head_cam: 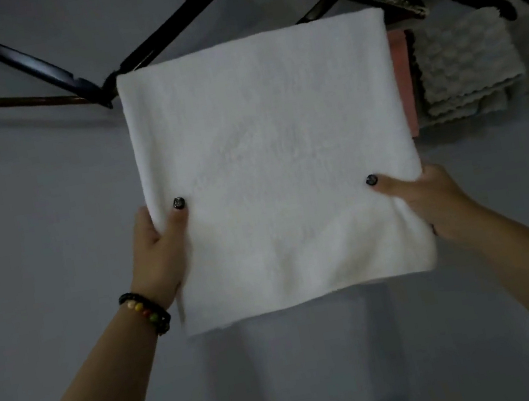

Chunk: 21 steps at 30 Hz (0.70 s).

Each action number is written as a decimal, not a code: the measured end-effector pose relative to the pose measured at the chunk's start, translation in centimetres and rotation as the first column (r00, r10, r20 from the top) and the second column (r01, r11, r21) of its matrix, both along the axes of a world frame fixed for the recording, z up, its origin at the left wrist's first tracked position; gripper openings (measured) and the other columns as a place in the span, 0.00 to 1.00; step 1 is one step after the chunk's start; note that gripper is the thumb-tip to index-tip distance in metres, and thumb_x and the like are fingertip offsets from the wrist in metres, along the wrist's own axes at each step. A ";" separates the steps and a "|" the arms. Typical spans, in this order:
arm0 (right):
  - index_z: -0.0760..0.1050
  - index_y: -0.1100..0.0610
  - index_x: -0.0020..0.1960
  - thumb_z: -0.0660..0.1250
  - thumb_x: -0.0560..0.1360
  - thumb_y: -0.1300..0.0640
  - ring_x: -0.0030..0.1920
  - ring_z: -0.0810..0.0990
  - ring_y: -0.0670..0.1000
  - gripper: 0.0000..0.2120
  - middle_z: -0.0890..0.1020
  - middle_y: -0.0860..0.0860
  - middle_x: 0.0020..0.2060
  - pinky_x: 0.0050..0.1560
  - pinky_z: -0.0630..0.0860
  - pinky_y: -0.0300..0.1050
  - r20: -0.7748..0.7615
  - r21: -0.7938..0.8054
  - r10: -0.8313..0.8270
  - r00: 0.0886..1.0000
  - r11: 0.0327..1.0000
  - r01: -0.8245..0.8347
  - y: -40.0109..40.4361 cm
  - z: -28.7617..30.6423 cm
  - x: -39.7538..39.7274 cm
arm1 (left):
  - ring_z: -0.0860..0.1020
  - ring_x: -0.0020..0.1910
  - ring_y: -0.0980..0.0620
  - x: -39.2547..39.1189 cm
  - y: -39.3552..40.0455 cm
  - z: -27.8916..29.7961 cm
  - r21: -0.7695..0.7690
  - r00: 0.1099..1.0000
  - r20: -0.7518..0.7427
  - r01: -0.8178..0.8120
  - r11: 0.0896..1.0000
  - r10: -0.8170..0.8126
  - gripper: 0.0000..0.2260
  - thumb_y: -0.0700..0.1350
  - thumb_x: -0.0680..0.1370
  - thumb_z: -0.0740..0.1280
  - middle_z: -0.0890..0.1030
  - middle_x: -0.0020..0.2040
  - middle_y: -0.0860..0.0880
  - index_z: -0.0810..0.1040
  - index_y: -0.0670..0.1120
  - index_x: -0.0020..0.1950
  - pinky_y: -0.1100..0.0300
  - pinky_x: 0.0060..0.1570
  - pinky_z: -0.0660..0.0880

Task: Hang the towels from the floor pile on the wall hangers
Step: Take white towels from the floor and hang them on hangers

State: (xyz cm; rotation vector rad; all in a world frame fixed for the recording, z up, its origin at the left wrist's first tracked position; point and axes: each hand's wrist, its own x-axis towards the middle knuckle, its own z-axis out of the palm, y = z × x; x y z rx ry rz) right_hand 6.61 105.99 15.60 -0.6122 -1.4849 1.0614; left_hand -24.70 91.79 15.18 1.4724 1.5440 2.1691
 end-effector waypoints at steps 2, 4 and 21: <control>0.77 0.53 0.56 0.79 0.64 0.51 0.49 0.83 0.50 0.23 0.82 0.49 0.53 0.47 0.79 0.44 0.070 0.037 -0.166 0.984 0.986 0.164 0.1 0.0 -0.2 | 0.83 0.49 0.49 -0.1 0.3 -0.8 -0.044 0.997 0.069 0.042 0.998 -0.038 0.32 0.60 0.71 0.73 0.80 0.56 0.47 0.69 0.42 0.64 0.50 0.44 0.82; 0.69 0.56 0.65 0.77 0.67 0.51 0.57 0.76 0.51 0.30 0.74 0.52 0.62 0.56 0.75 0.49 0.119 0.201 -0.477 0.871 0.870 0.450 -0.1 1.4 -0.6 | 0.84 0.49 0.50 0.1 0.3 -1.6 -0.107 0.988 0.076 0.140 0.984 -0.133 0.32 0.56 0.68 0.76 0.82 0.56 0.49 0.70 0.44 0.65 0.51 0.45 0.82; 0.46 0.62 0.78 0.47 0.78 0.35 0.78 0.44 0.56 0.40 0.48 0.58 0.78 0.75 0.50 0.61 0.238 0.949 -0.806 0.542 0.074 -0.306 1.4 1.0 -16.7 | 0.82 0.51 0.56 -1.4 1.7 -4.1 -0.030 0.995 0.005 0.104 0.994 -0.104 0.17 0.53 0.79 0.65 0.82 0.56 0.49 0.72 0.49 0.65 0.59 0.46 0.80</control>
